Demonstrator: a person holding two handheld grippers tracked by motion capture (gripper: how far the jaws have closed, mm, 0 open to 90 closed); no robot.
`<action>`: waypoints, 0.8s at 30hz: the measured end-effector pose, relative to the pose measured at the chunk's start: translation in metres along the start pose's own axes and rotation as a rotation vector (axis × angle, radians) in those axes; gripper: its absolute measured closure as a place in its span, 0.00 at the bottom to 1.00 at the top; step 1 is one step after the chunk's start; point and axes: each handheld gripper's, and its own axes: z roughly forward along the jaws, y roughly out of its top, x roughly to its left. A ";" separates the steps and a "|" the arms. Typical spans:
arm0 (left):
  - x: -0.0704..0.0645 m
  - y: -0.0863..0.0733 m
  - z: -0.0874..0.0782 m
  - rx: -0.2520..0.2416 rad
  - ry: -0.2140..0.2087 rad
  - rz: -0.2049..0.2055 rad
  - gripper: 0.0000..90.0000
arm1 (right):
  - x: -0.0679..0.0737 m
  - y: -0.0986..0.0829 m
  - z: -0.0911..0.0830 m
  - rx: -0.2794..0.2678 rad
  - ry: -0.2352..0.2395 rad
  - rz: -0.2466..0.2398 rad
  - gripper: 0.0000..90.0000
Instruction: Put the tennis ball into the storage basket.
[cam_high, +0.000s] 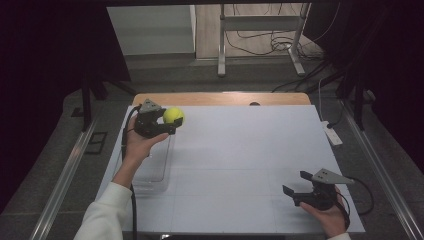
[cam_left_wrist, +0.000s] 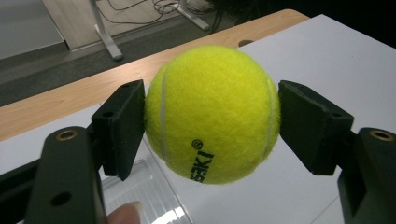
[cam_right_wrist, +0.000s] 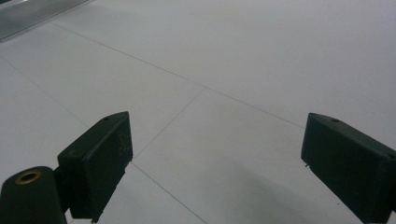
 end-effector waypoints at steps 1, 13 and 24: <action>0.001 0.000 0.000 0.000 0.004 -0.003 0.31 | 0.000 0.000 0.000 0.000 0.000 0.000 0.10; 0.017 -0.004 -0.004 -0.006 0.057 -0.037 0.31 | 0.000 0.000 0.000 -0.001 0.000 0.002 0.10; 0.032 -0.009 -0.008 0.004 0.105 -0.063 0.31 | 0.000 0.000 0.000 0.001 -0.001 0.002 0.10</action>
